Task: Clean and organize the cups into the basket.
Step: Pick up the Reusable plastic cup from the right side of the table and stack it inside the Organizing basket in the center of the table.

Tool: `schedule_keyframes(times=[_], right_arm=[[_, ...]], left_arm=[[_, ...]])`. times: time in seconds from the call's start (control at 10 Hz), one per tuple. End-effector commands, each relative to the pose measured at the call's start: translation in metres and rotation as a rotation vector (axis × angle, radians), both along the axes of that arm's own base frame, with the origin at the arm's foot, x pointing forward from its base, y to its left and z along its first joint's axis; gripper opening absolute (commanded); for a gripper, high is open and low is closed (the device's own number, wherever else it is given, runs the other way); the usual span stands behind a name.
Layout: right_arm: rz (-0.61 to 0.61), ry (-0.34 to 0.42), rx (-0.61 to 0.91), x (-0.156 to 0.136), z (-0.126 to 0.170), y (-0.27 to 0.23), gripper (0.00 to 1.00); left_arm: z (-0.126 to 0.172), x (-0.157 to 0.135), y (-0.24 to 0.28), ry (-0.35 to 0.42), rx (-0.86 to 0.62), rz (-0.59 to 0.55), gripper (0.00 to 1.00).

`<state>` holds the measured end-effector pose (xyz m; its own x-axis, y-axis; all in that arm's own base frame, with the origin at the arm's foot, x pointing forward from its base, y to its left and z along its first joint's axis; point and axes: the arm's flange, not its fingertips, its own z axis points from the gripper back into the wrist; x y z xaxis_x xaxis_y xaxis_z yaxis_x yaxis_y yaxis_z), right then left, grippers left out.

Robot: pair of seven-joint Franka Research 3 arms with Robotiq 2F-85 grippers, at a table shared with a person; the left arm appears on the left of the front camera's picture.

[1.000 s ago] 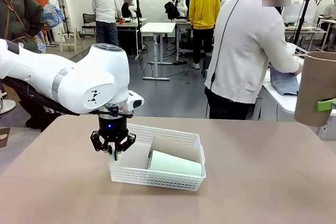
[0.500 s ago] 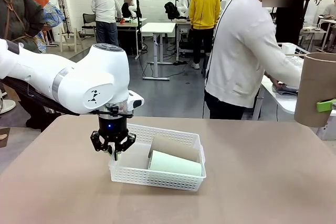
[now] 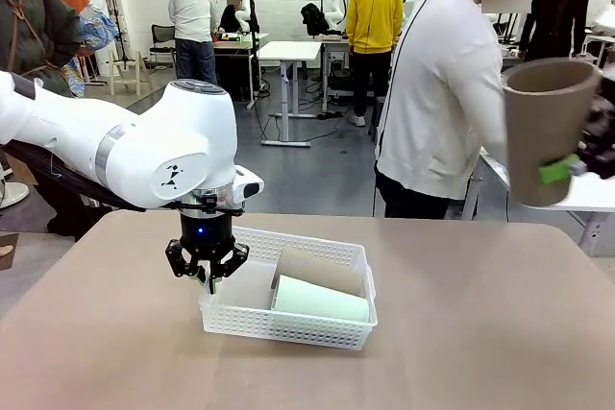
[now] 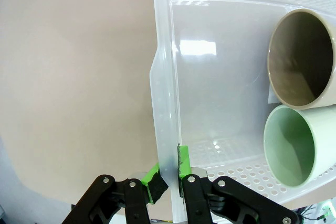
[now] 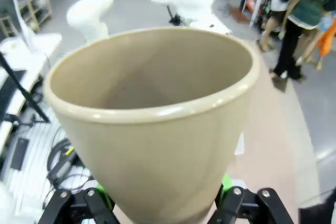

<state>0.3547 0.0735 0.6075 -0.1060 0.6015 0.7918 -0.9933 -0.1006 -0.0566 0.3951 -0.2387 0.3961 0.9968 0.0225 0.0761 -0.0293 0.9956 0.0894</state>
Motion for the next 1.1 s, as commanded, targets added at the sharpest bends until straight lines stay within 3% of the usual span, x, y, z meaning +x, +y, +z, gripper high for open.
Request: schedule_keyframes(times=[0.0,0.4,0.7,1.0], right_arm=[[0.032,0.061,-0.246,0.029,0.01,0.074,0.82],[0.073,0.158,-0.542,0.06,-0.027,0.204,0.82],[0.086,0.244,-0.63,0.087,-0.077,0.25,0.82],[-0.019,0.214,-0.668,0.111,-0.125,0.271,0.82]], left_arm=[[0.002,-0.001,-0.002,-0.01,0.0,0.022,0.0],[0.002,-0.001,-0.002,-0.01,0.0,0.022,0.0],[0.002,-0.001,-0.002,-0.01,0.0,0.022,0.0],[0.002,-0.001,-0.002,-0.01,0.0,0.022,0.0]])
